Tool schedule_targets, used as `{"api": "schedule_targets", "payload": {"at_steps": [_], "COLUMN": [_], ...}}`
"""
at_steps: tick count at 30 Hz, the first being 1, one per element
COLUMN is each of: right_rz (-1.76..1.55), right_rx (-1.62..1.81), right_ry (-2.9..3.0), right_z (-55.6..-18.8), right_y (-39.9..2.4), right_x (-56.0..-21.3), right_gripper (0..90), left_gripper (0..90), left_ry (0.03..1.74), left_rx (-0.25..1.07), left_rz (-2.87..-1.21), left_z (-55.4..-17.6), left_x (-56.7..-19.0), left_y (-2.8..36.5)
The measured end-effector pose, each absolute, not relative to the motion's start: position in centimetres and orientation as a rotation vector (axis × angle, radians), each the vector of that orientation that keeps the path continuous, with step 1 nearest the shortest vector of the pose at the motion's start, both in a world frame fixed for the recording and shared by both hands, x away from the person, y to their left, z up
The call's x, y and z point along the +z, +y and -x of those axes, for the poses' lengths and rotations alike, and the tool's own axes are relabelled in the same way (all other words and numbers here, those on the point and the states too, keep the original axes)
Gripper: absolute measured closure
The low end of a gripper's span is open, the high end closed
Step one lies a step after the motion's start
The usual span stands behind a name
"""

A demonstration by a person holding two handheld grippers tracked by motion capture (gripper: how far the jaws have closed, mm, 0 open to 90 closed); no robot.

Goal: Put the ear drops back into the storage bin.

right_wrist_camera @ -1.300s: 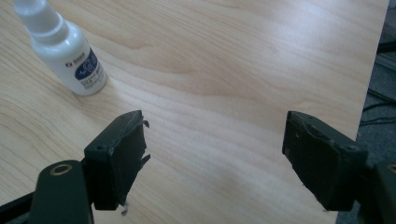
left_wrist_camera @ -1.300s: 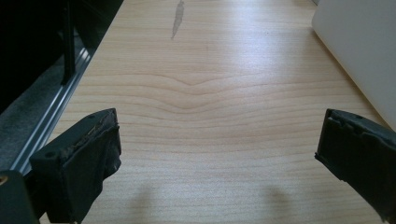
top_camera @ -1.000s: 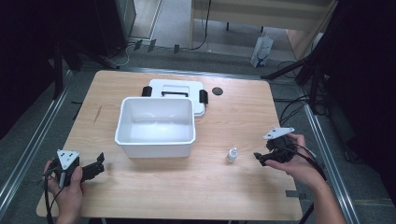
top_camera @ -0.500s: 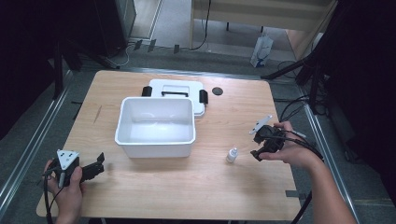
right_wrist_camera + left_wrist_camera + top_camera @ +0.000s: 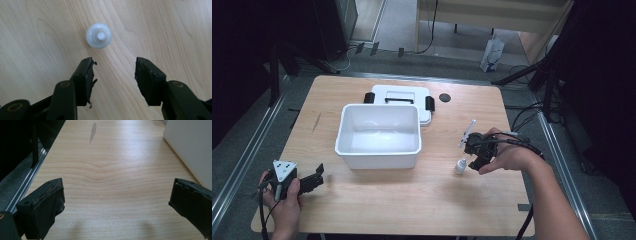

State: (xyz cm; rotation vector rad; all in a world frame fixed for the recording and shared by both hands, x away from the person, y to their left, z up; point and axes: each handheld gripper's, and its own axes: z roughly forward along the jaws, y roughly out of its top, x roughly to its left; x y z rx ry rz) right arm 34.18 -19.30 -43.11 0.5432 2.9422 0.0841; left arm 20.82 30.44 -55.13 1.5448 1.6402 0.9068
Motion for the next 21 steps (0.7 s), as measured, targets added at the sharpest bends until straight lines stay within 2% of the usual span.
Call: {"api": "schedule_targets", "payload": {"at_steps": [5,6,21], "right_rz": [-0.503,-0.468,-0.452], "right_rx": [0.063,0.065,0.066], "right_ry": [2.972,2.963,2.997], "right_z": [-34.2,-34.1,-34.5], "right_y": [-18.2,-17.9,-17.1], "right_x": [-43.4,-43.5,-44.8], "right_gripper": [56.3,59.6,68.6], "left_gripper": [0.4,0.4,0.4], "left_ry": [1.640,1.640,1.640], "left_rx": [0.905,0.903,0.905], "left_rz": [-1.544,-1.545,-1.548], "left_z": [-20.8,-20.8,-20.8], "left_x": [-55.1,-55.1,-55.1], "left_y": [30.5,30.5,30.4]}}
